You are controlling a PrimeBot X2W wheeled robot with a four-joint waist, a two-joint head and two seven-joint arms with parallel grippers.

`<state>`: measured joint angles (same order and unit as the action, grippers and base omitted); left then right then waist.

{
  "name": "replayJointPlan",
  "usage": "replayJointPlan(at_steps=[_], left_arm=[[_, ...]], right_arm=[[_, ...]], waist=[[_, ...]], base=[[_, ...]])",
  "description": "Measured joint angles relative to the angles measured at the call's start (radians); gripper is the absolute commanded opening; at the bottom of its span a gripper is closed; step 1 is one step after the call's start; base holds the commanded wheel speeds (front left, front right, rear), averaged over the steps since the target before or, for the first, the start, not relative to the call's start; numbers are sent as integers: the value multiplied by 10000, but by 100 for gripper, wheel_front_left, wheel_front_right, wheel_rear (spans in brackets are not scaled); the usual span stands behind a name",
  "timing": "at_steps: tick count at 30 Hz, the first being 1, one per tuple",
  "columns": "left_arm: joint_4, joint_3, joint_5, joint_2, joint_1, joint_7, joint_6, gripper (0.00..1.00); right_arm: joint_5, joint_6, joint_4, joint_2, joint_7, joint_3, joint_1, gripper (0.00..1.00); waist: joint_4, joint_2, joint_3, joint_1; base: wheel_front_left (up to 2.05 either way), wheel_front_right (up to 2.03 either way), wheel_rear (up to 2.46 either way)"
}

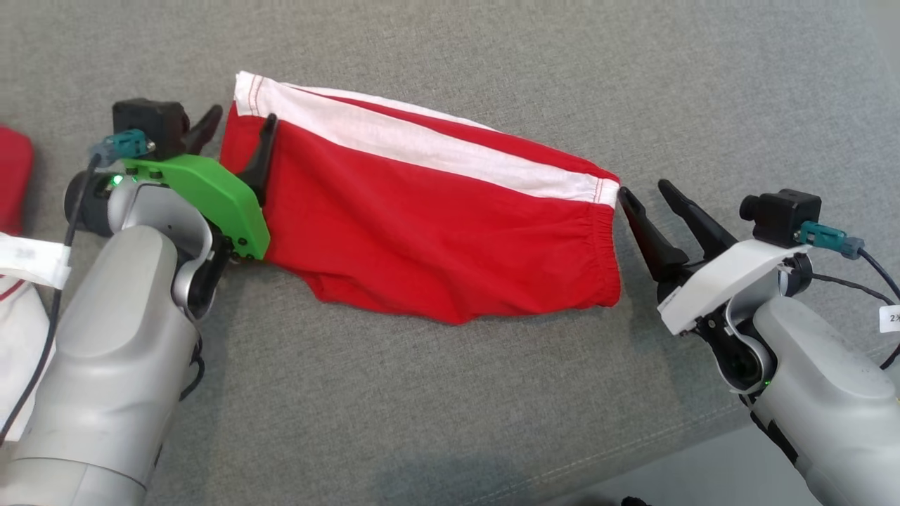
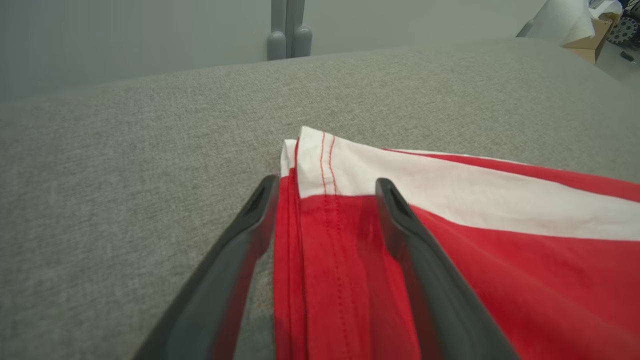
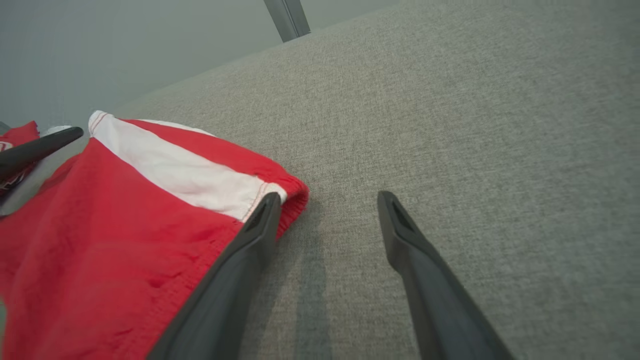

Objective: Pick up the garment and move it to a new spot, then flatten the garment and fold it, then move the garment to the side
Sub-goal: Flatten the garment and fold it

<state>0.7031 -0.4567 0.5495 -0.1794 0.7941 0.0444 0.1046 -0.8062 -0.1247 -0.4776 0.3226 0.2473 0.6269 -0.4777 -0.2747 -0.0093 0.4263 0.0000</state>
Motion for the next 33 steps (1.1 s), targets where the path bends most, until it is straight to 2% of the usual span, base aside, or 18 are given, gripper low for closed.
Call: replayJointPlan(at_steps=[10,20,21,22,23,24,25,33], left_arm=[[834,-25,619,293,-681,-798,21,100],[1256,59,1235,663,-746,-1327,102,100],[1281,81,1258,675,-746,-1331,102,82],[1302,121,1289,694,-746,-1331,104,45],[1323,163,1344,708,-746,-1335,104,30],[1340,186,1367,717,-747,-1340,104,25],[1375,213,1373,731,-753,-1346,104,0],[1569,307,1774,1035,-1160,-1218,148,0]], right_arm=[[-48,0,25,-40,2,-150,281,100],[-148,0,44,-31,2,-353,589,100],[-148,0,71,-35,2,-380,590,100],[-148,0,105,-38,4,-405,590,100],[-146,0,136,-42,6,-424,590,100],[-146,0,165,-46,17,-443,590,100],[-146,0,186,-48,17,-487,595,100],[-148,0,224,0,19,-846,1022,100]], waist=[[168,0,-837,0],[127,0,-995,0],[126,-1,-1005,0],[127,0,-1015,0],[128,0,-1026,0],[132,0,-1039,0],[142,0,-1056,0],[434,0,-1302,0]], base=[[0,0,0],[0,0,0],[0,0,0],[0,0,0],[0,0,0],[0,0,0],[0,0,0],[0,0,0]])
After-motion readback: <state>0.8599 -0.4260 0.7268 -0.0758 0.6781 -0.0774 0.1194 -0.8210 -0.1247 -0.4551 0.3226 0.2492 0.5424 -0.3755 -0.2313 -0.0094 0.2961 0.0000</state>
